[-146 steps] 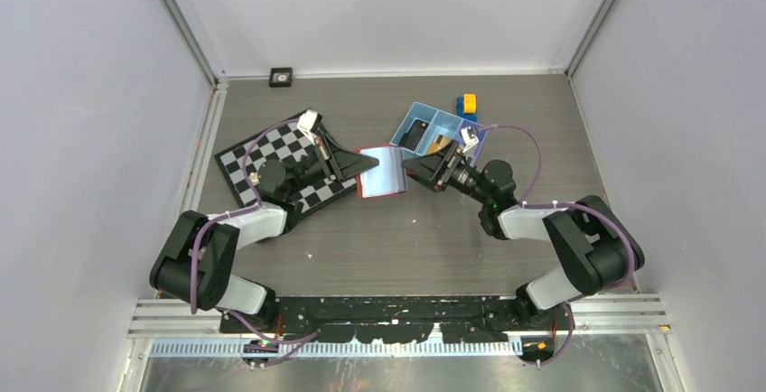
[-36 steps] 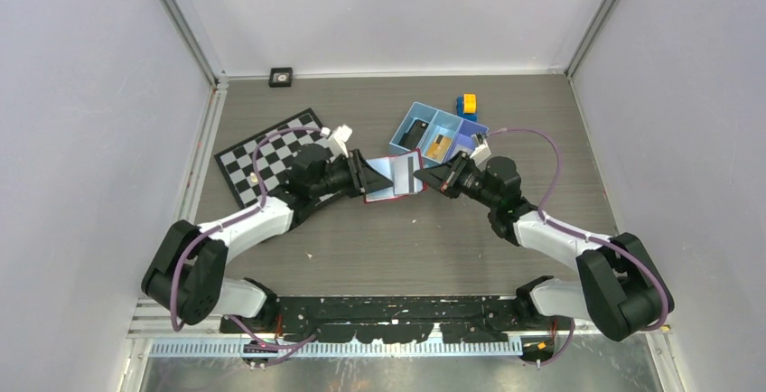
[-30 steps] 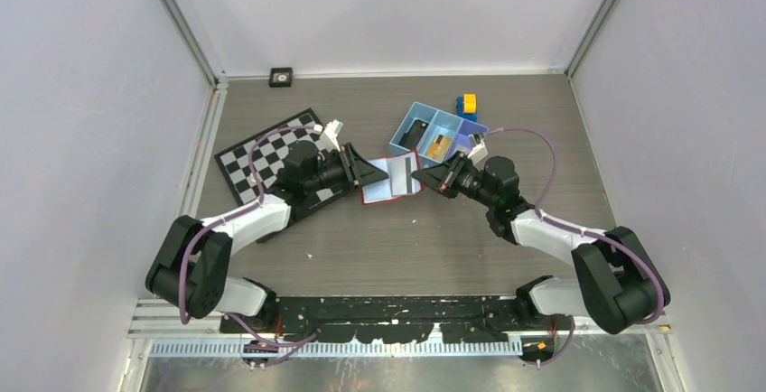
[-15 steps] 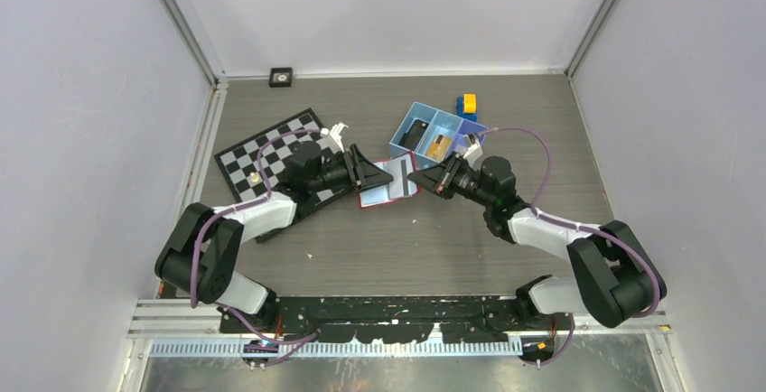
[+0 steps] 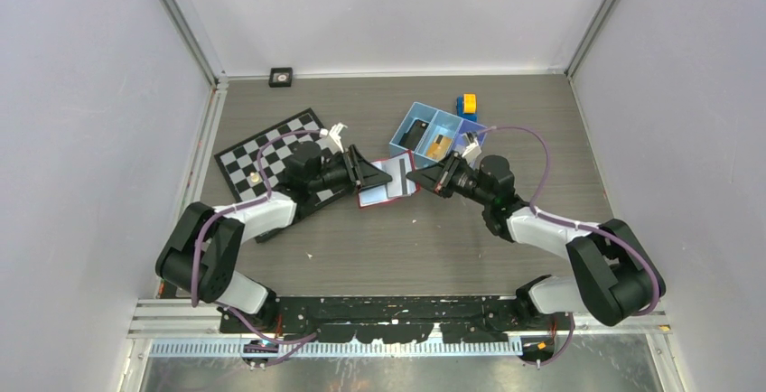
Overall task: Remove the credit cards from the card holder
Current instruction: Remove the credit card from the card holder.
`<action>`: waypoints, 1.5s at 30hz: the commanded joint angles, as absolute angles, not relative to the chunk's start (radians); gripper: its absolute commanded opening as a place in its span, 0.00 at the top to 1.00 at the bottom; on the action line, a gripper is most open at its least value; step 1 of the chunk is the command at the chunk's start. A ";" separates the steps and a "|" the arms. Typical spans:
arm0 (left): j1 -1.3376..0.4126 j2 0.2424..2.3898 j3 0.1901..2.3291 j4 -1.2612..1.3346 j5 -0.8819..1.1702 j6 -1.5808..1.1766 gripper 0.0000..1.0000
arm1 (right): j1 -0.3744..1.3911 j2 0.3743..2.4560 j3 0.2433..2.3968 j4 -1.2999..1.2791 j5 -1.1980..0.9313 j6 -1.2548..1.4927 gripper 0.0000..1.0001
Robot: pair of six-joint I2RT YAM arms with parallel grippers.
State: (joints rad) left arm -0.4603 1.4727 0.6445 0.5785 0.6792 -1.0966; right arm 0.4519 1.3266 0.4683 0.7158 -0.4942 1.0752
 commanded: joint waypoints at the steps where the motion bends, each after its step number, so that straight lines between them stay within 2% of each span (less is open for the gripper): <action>1: -0.456 1.475 0.627 0.737 0.718 -1.147 0.72 | 0.465 1.337 0.520 0.795 -0.505 1.079 1.00; 3: -0.450 1.459 0.615 0.780 0.727 -1.160 0.82 | 0.464 1.341 0.525 0.767 -0.497 1.067 0.99; 5: -0.444 1.441 0.606 0.805 0.731 -1.160 0.90 | 0.465 1.343 0.530 0.734 -0.486 1.057 0.92; 6: -0.442 1.435 0.602 0.812 0.731 -1.160 0.93 | 0.465 1.347 0.531 0.732 -0.485 1.055 0.85; 9: -0.442 1.427 0.600 0.847 0.740 -1.166 0.98 | 0.465 1.367 0.534 0.755 -0.502 1.071 0.71; 14: -0.439 1.440 0.597 0.911 0.761 -1.197 1.00 | 0.466 1.427 0.527 0.897 -0.562 1.146 0.66; 16: -0.435 1.442 0.596 0.910 0.762 -1.198 1.00 | 0.465 1.443 0.525 0.937 -0.569 1.168 0.71; 20: -0.426 1.445 0.594 0.899 0.762 -1.201 1.00 | 0.466 1.437 0.515 0.955 -0.563 1.173 0.90; 22: -0.425 1.450 0.594 0.899 0.763 -1.204 0.99 | 0.466 1.425 0.512 0.955 -0.561 1.169 0.93; 25: -0.424 1.462 0.594 0.924 0.774 -1.223 0.89 | 0.465 1.415 0.514 0.932 -0.557 1.156 0.98; 28: -0.425 1.478 0.592 0.979 0.789 -1.253 0.82 | 0.468 1.420 0.517 0.931 -0.560 1.156 0.99; 41: -0.425 1.534 0.611 1.021 0.830 -1.304 0.75 | 0.490 1.437 0.529 0.968 -0.582 1.158 0.99; 43: -0.425 1.546 0.606 1.066 0.829 -1.323 0.80 | 0.495 1.435 0.531 0.966 -0.583 1.155 0.99; 45: -0.423 1.549 0.603 1.097 0.830 -1.340 0.90 | 0.495 1.431 0.527 0.964 -0.574 1.154 0.99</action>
